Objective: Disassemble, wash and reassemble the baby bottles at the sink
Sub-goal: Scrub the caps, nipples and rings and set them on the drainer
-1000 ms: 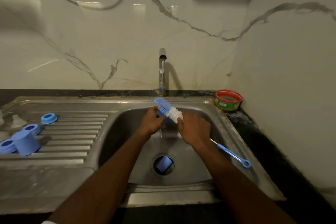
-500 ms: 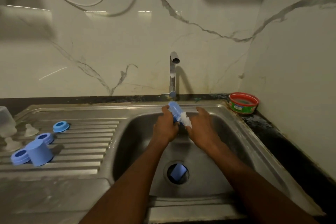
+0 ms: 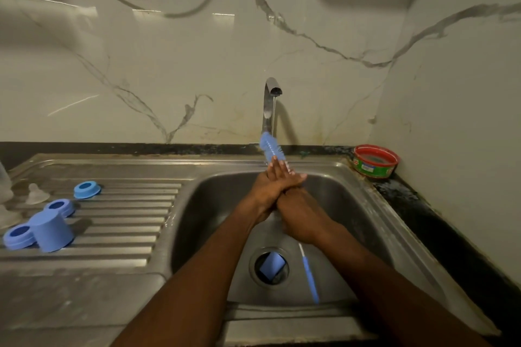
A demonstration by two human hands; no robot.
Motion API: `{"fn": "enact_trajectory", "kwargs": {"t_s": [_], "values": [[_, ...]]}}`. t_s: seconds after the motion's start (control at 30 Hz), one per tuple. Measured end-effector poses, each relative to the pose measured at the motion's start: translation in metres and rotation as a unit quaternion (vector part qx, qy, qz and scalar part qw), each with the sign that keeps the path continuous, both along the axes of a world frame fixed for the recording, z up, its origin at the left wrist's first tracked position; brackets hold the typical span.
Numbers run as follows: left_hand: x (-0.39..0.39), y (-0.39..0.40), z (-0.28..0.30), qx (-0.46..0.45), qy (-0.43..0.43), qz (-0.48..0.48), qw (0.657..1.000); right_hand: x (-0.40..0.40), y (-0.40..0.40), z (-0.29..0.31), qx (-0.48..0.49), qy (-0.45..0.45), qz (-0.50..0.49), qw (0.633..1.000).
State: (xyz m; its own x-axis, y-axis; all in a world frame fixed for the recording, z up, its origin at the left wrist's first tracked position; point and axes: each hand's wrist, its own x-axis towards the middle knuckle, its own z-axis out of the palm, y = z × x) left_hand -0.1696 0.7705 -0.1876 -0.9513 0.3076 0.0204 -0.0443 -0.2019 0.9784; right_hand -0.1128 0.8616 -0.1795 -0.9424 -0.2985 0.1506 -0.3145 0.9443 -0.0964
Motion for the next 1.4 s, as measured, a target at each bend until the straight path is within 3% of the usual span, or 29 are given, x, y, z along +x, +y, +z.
{"fn": "enact_trajectory", "kwargs": {"t_s": [0.13, 0.27, 0.33, 0.4, 0.47, 0.57, 0.63, 0.7, 0.77, 0.87, 0.97, 1.0, 1.07, 1.17, 1.3, 1.4], "values": [[-0.011, -0.016, -0.012, -0.121, 0.129, -0.044, 0.983, -0.001, 0.007, -0.008, 0.092, -0.07, 0.043, 0.992], [-0.01, -0.013, -0.01, -0.257, 0.322, -0.042, 0.91, -0.002, 0.01, -0.004, 0.104, -0.19, 0.033, 0.976], [-0.008, -0.007, -0.009, -0.281, 0.355, -0.034, 0.891, -0.005, 0.014, -0.006, 0.1, -0.204, 0.031, 0.973], [-0.008, -0.006, -0.011, -0.288, 0.344, -0.018, 0.894, -0.006, 0.019, -0.007, 0.114, -0.186, 0.046, 0.975], [-0.006, -0.006, -0.014, -0.27, 0.285, 0.034, 0.919, -0.01, 0.025, -0.011, 0.128, -0.113, 0.059, 0.984], [-0.005, -0.009, -0.01, -0.189, 0.142, 0.086, 0.968, -0.011, 0.023, -0.013, 0.039, -0.012, 0.06, 0.997], [-0.008, -0.009, -0.004, -0.104, 0.096, 0.08, 0.987, -0.011, 0.018, -0.012, -0.03, 0.022, 0.015, 0.999], [-0.007, -0.007, 0.003, -0.03, 0.087, 0.074, 0.993, -0.015, 0.015, -0.017, -0.096, 0.056, -0.024, 0.993], [-0.006, -0.004, 0.004, -0.024, 0.107, 0.098, 0.989, -0.019, 0.017, -0.02, -0.199, 0.034, -0.031, 0.979], [-0.006, -0.004, 0.009, 0.023, 0.094, 0.12, 0.988, -0.021, 0.022, -0.02, -0.182, 0.046, 0.008, 0.982], [-0.012, -0.01, 0.011, 0.089, 0.023, 0.099, 0.991, -0.019, 0.021, -0.005, -0.263, 0.102, -0.011, 0.959], [-0.015, -0.014, 0.007, 0.05, 0.034, 0.122, 0.991, -0.018, 0.022, 0.002, -0.302, 0.124, -0.033, 0.945], [-0.026, -0.026, -0.008, -0.136, 0.134, 0.201, 0.961, -0.013, 0.024, 0.019, -0.319, 0.181, -0.079, 0.927], [-0.035, -0.032, -0.022, -0.35, 0.252, 0.173, 0.886, -0.003, 0.028, 0.039, -0.191, 0.286, -0.134, 0.929], [-0.036, -0.027, -0.024, -0.453, 0.271, 0.162, 0.834, 0.004, 0.029, 0.061, -0.046, 0.371, -0.202, 0.905], [-0.035, -0.029, -0.025, -0.469, 0.284, 0.191, 0.814, 0.006, 0.031, 0.055, -0.03, 0.292, -0.184, 0.938]]}}
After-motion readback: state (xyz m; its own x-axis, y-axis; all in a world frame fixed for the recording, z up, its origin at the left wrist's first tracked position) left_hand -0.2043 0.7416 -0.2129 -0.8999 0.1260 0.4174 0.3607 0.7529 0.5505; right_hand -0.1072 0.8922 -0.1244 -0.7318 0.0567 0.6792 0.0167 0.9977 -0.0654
